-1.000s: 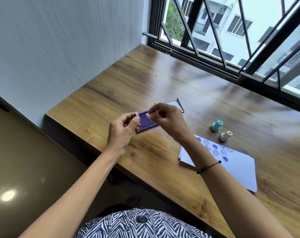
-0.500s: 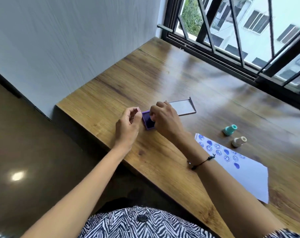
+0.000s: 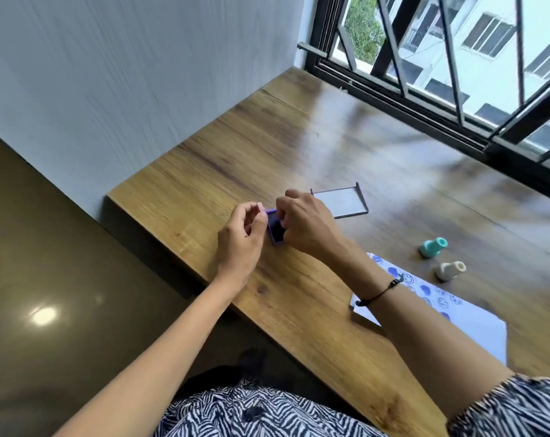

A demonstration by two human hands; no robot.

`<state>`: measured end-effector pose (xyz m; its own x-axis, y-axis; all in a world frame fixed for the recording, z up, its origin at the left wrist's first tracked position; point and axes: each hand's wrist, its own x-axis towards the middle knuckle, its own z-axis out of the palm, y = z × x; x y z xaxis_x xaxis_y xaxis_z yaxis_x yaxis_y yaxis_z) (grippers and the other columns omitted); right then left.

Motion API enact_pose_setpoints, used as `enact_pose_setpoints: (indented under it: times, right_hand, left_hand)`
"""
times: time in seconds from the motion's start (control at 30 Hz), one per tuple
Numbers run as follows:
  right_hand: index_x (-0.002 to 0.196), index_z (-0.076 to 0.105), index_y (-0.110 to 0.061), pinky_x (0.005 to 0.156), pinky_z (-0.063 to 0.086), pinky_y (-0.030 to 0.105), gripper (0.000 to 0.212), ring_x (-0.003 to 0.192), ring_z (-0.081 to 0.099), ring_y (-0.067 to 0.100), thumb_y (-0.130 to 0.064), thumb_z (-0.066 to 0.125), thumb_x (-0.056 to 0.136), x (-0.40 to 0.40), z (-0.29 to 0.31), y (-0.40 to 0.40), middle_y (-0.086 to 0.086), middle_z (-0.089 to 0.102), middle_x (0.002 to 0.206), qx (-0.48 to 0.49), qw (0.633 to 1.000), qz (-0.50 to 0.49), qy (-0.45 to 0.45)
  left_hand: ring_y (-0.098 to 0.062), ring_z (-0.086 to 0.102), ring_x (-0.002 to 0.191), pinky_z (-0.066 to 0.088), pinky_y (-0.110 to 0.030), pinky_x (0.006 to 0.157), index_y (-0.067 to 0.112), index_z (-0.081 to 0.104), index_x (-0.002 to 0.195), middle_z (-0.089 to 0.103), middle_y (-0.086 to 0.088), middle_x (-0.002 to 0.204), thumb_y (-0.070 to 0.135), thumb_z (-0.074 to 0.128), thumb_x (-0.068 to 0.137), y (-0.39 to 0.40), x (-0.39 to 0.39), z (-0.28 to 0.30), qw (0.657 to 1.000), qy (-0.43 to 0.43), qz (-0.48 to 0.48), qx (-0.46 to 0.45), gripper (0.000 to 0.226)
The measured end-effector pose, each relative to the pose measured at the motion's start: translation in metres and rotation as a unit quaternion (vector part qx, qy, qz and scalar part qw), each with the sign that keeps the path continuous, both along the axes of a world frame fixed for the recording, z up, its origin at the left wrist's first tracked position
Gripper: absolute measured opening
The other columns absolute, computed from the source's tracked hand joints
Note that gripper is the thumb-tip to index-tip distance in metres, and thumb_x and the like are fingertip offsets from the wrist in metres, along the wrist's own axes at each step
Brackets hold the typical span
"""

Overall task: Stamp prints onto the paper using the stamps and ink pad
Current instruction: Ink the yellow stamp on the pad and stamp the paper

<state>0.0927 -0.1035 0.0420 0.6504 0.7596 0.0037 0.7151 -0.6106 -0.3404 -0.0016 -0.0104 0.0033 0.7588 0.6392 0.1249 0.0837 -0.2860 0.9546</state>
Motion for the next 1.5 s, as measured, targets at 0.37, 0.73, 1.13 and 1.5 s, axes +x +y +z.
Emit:
enact_pose_setpoints:
  times: [0.37, 0.73, 1.13, 1.5]
  right_hand:
    - [0.072, 0.052, -0.008, 0.041, 0.023, 0.02, 0.012, 0.064, 0.044, 0.018, 0.0, 0.058, 0.066, 0.005, 0.003, 0.0, 0.008, 0.055, 0.082, -0.024, 0.998, 0.054, -0.009]
    - [0.07, 0.054, -0.006, 0.045, 0.026, 0.023, 0.009, 0.065, 0.045, 0.02, 0.002, 0.054, 0.066, 0.007, 0.003, -0.001, 0.009, 0.056, 0.082, -0.008, 0.999, 0.053, 0.011]
    - [0.067, 0.043, -0.015, 0.05, 0.031, 0.028, 0.021, 0.064, 0.043, 0.02, 0.002, 0.055, 0.067, -0.002, 0.004, -0.001, 0.002, 0.044, 0.077, 0.012, 1.0, 0.021, 0.019]
    - [0.076, 0.068, -0.011, 0.063, 0.042, 0.018, 0.011, 0.063, 0.052, 0.01, -0.001, 0.066, 0.072, -0.026, 0.015, -0.077, -0.003, 0.058, 0.063, 0.378, 0.866, -0.296, 0.144]
  left_hand:
    - [0.0, 0.057, 0.077, 0.042, -0.001, 0.064, 0.014, 0.059, 0.1, 0.062, 0.004, 0.09, 0.022, 0.052, 0.09, -0.003, 0.001, 0.005, 1.0, 0.015, 0.019, 0.017, 0.014]
    - [0.001, 0.055, 0.076, 0.039, 0.002, 0.063, 0.011, 0.06, 0.102, 0.062, 0.002, 0.092, 0.021, 0.052, 0.09, -0.008, 0.0, 0.008, 0.999, 0.016, 0.021, 0.034, 0.017]
    - [-0.003, 0.056, 0.078, 0.039, 0.001, 0.063, 0.013, 0.06, 0.101, 0.062, 0.004, 0.092, 0.025, 0.052, 0.09, -0.006, 0.001, 0.007, 0.999, 0.017, 0.013, 0.038, 0.018]
    - [0.01, 0.055, 0.077, 0.038, 0.001, 0.068, 0.016, 0.057, 0.096, 0.063, 0.001, 0.095, 0.025, 0.05, 0.088, -0.032, -0.001, 0.019, 0.999, -0.04, -0.016, 0.0, 0.014]
